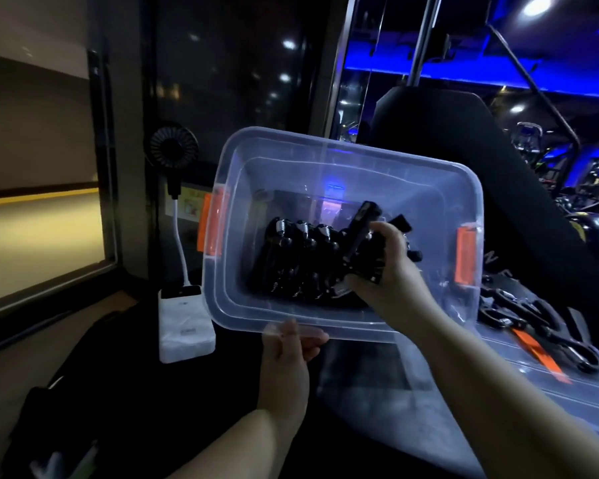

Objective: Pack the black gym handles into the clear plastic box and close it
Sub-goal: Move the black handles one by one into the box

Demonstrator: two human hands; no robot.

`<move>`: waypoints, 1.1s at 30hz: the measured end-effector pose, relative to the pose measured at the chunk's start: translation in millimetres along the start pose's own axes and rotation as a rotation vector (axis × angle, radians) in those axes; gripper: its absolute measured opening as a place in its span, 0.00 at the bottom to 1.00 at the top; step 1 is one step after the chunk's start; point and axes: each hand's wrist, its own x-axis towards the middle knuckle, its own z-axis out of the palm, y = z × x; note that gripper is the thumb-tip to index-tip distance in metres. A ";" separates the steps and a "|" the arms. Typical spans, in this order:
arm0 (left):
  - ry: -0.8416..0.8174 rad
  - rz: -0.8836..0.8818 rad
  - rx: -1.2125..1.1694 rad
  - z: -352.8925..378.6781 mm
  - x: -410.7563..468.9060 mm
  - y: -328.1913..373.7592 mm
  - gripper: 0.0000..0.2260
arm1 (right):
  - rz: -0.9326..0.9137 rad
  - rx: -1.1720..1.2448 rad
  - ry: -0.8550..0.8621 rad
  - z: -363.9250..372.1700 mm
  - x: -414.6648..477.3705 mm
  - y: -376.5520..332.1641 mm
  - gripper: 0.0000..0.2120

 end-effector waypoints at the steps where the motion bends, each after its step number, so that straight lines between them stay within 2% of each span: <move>1: -0.004 0.003 -0.004 -0.7 0.4 -0.3 0.15 | -0.002 -0.022 -0.040 8.9 7.5 -6.5 0.37; 12: -0.002 -0.024 -0.025 -5.0 4.6 -1.5 0.17 | -0.090 -0.158 -0.228 98.0 66.4 -39.4 0.41; 18: -0.011 -0.015 -0.111 -7.2 3.5 1.0 0.07 | -0.090 -0.320 -0.318 130.6 83.4 -49.9 0.41; 24: -0.002 -0.021 -0.143 -8.7 7.6 -5.5 0.07 | -0.163 -0.530 -0.376 149.4 87.6 -45.2 0.41; 28: 0.014 -0.017 -0.155 -8.8 9.4 -8.2 0.07 | -0.243 -0.683 -0.277 149.8 88.0 -49.0 0.31; 31: 0.015 -0.008 -0.149 -8.6 11.1 -10.8 0.07 | -0.451 -0.899 -0.131 152.0 88.7 -49.1 0.27; 33: 0.015 -0.008 -0.152 -8.2 11.9 -12.1 0.07 | -0.584 -0.994 -0.111 153.3 96.3 -44.1 0.28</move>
